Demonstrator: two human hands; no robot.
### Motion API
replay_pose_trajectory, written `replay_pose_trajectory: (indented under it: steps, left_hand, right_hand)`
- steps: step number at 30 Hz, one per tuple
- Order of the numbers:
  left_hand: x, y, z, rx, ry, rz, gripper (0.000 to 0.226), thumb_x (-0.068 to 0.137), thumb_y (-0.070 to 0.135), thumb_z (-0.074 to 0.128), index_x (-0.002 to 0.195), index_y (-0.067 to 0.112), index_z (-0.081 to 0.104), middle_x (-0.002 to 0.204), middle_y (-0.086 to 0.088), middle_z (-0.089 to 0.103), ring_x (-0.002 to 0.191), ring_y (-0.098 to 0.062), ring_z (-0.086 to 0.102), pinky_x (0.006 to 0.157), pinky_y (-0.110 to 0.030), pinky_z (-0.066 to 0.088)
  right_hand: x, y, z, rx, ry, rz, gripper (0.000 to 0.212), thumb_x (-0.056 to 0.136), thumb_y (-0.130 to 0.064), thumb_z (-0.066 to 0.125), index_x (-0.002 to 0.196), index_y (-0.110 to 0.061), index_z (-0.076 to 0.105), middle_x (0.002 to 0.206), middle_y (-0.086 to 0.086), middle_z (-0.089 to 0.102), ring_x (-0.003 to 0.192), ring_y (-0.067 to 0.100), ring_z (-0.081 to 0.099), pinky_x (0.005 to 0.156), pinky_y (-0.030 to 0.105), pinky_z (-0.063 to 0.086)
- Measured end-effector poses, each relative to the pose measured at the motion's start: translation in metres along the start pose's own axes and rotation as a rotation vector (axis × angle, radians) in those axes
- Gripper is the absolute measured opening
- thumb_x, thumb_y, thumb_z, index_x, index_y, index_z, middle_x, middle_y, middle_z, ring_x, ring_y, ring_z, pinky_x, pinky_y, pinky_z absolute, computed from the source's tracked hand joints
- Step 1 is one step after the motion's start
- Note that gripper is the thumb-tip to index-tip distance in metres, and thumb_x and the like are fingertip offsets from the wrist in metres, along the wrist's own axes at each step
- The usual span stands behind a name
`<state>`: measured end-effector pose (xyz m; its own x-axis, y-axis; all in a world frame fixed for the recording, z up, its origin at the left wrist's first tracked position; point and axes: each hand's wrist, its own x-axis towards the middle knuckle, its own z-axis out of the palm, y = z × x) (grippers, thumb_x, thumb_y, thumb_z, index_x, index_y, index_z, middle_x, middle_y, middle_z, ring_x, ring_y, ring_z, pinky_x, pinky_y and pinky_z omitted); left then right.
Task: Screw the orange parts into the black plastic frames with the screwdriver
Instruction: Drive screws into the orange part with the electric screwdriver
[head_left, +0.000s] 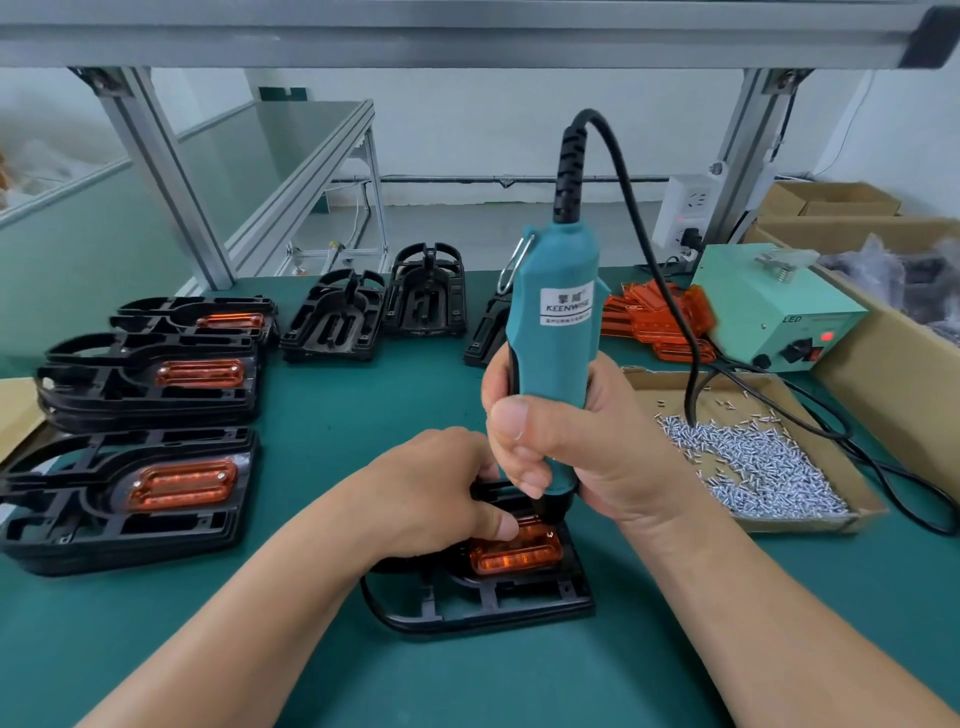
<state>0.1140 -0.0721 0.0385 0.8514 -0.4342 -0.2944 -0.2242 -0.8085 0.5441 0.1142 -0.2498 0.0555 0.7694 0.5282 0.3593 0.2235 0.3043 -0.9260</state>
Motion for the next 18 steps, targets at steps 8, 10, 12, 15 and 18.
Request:
replay_pose_trajectory:
  steps: [8, 10, 12, 15, 18]
  left_hand:
    - [0.000, -0.002, 0.000, 0.016, 0.010, 0.012, 0.033, 0.084, 0.051, 0.080, 0.103, 0.033, 0.060, 0.111, 0.010, 0.066, 0.109, -0.016, 0.063, 0.099, -0.044, 0.053]
    - [0.000, -0.003, -0.001, 0.028, 0.016, 0.016, 0.034, 0.084, 0.052, 0.080, 0.104, 0.032, 0.060, 0.109, 0.009, 0.066, 0.106, -0.016, 0.063, 0.097, -0.044, 0.053]
    - [0.000, -0.003, -0.001, 0.063, 0.031, 0.022, 0.033, 0.083, 0.051, 0.080, 0.097, 0.033, 0.057, 0.101, 0.011, 0.063, 0.097, -0.012, 0.061, 0.091, -0.041, 0.052]
    - [0.000, -0.005, -0.002, 0.074, 0.042, 0.024, 0.032, 0.082, 0.051, 0.082, 0.094, 0.035, 0.057, 0.096, 0.013, 0.061, 0.090, -0.006, 0.058, 0.083, -0.033, 0.050]
    - [-0.001, -0.008, -0.001, 0.085, 0.043, 0.058, 0.033, 0.081, 0.055, 0.081, 0.098, 0.040, 0.058, 0.099, 0.017, 0.059, 0.091, -0.001, 0.055, 0.078, -0.028, 0.045]
  right_hand:
    - [-0.005, -0.004, 0.000, 0.057, 0.035, -0.041, 0.034, 0.089, -0.039, 0.085, 0.101, -0.012, 0.067, 0.062, 0.008, 0.052, 0.047, 0.021, 0.048, 0.052, 0.028, 0.045]
    - [-0.005, -0.006, 0.000, 0.085, 0.076, -0.097, 0.038, 0.087, -0.042, 0.086, 0.102, -0.012, 0.067, 0.063, 0.008, 0.051, 0.048, 0.020, 0.049, 0.052, 0.028, 0.046]
    - [-0.003, -0.008, -0.002, 0.131, 0.124, -0.157, 0.038, 0.087, -0.043, 0.085, 0.102, -0.013, 0.067, 0.065, 0.006, 0.051, 0.048, 0.019, 0.050, 0.051, 0.028, 0.046]
    - [0.000, -0.010, -0.010, 0.230, 0.229, -0.214, 0.037, 0.087, -0.043, 0.084, 0.101, -0.014, 0.066, 0.066, 0.002, 0.050, 0.050, 0.015, 0.050, 0.050, 0.026, 0.044]
    - [0.002, -0.012, -0.025, 0.304, 0.411, -0.271, 0.032, 0.088, -0.043, 0.080, 0.097, -0.016, 0.065, 0.067, -0.002, 0.050, 0.052, 0.011, 0.049, 0.050, 0.025, 0.043]
